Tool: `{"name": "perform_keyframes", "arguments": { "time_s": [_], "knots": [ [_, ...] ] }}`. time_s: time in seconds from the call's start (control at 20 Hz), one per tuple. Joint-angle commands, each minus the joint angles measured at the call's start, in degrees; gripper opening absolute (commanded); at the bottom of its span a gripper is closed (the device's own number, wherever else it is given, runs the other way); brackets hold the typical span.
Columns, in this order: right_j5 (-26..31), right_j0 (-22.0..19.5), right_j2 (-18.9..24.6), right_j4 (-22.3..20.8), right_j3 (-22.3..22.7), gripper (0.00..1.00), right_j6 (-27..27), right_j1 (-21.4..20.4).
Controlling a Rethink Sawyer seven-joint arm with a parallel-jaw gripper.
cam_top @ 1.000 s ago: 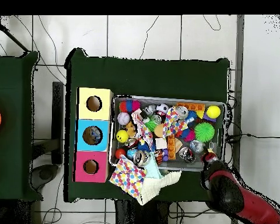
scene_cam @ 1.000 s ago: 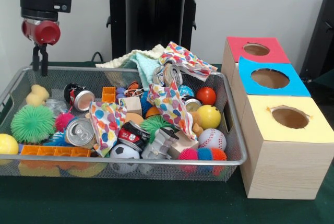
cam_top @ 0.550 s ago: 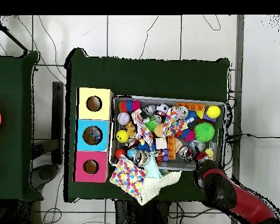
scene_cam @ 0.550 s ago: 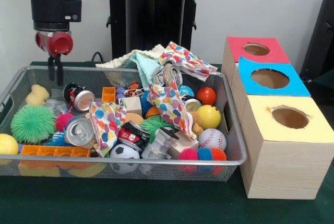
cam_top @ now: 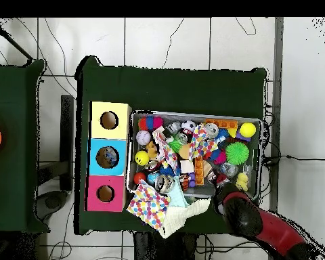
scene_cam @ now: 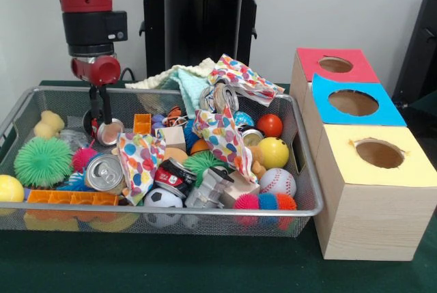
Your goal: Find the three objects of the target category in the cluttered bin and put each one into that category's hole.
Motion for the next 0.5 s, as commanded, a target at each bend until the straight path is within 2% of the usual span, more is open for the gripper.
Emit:
{"name": "perform_keyframes", "arguments": {
  "time_s": [0.05, 0.35, 0.5],
  "knots": [
    [-1.37, -1.35, 7.54, 1.14, -6.78, 1.00, 4.41, 1.33],
    [-1.41, -2.16, 8.81, -0.31, -8.09, 1.00, 2.80, -0.74],
    [-1.27, -1.07, 7.36, -0.44, -8.68, 1.00, 2.49, -2.12]
  ]
}}
